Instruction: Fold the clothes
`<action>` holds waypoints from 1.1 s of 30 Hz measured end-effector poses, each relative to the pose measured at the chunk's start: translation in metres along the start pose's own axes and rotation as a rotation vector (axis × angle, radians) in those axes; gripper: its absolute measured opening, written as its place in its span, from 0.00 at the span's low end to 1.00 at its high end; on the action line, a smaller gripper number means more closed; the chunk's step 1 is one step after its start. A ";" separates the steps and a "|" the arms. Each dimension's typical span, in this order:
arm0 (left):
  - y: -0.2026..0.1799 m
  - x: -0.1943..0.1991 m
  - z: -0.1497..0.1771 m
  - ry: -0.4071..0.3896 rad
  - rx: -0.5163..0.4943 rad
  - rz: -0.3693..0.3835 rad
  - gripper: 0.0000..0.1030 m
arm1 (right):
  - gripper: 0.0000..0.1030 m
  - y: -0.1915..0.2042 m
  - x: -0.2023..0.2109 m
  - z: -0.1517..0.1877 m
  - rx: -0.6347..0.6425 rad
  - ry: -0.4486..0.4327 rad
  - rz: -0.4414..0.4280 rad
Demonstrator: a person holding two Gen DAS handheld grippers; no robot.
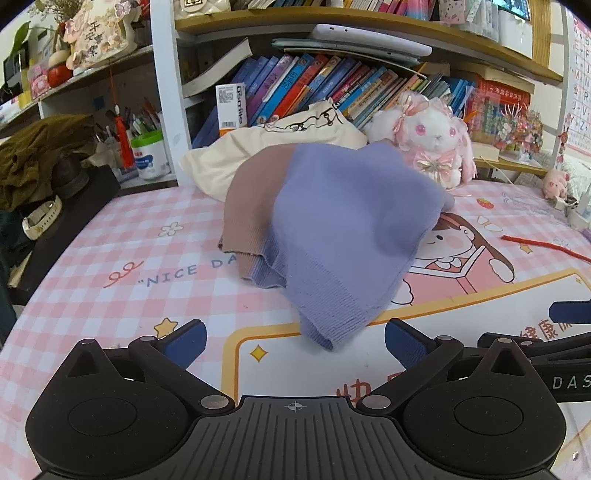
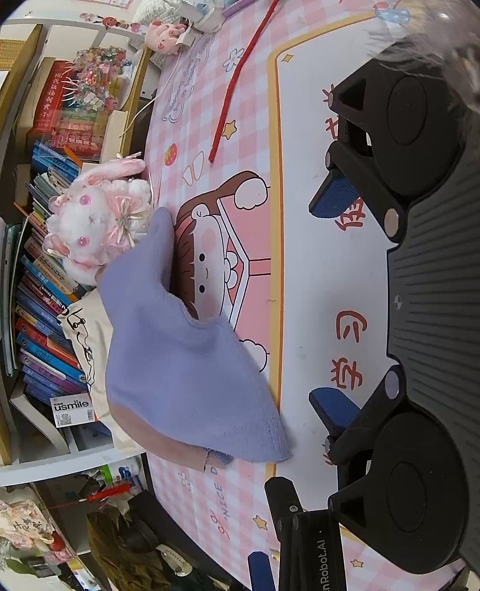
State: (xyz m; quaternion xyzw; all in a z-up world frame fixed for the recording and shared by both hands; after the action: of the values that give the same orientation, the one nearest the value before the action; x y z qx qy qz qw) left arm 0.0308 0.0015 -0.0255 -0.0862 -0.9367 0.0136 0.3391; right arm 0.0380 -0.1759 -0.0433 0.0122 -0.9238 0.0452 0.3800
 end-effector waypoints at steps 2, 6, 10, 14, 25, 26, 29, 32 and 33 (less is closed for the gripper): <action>0.001 0.000 0.000 0.001 0.001 0.003 1.00 | 0.96 0.000 0.000 0.000 0.000 0.002 0.001; 0.002 -0.001 0.000 0.003 0.002 0.010 1.00 | 0.96 0.000 -0.003 0.000 -0.001 0.005 0.001; 0.003 -0.002 0.001 0.006 0.003 0.016 1.00 | 0.96 -0.001 -0.003 -0.001 -0.003 0.008 0.001; 0.003 -0.003 0.001 0.007 0.007 0.016 1.00 | 0.96 -0.002 -0.004 -0.001 -0.013 0.009 0.002; 0.003 -0.004 -0.001 0.010 0.018 0.012 1.00 | 0.96 -0.001 -0.005 -0.001 -0.013 0.016 -0.002; 0.003 -0.004 -0.001 0.010 0.018 0.012 1.00 | 0.96 -0.001 -0.005 -0.001 -0.012 0.017 -0.002; 0.004 -0.005 -0.001 0.012 0.021 0.010 1.00 | 0.96 -0.001 -0.006 -0.002 -0.014 0.019 -0.001; 0.005 -0.005 -0.001 0.014 0.024 0.008 1.00 | 0.96 -0.001 -0.006 -0.002 -0.015 0.022 0.002; 0.005 -0.006 -0.001 0.015 0.025 0.007 1.00 | 0.96 -0.001 -0.006 -0.003 -0.015 0.022 0.003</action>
State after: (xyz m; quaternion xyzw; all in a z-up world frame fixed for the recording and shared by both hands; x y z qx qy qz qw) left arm 0.0364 0.0053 -0.0285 -0.0855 -0.9336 0.0258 0.3471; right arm 0.0442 -0.1770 -0.0457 0.0074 -0.9198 0.0389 0.3903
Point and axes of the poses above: each gripper's, at about its wrist camera, not at the fingertips, and x roughly against the way its jaws point, y to its left, z to its underside, the point moved 4 cm from there along -x, roughly the way its jaws point, and after that the axes turned 12 degrees about z, right-handed, at the moved point
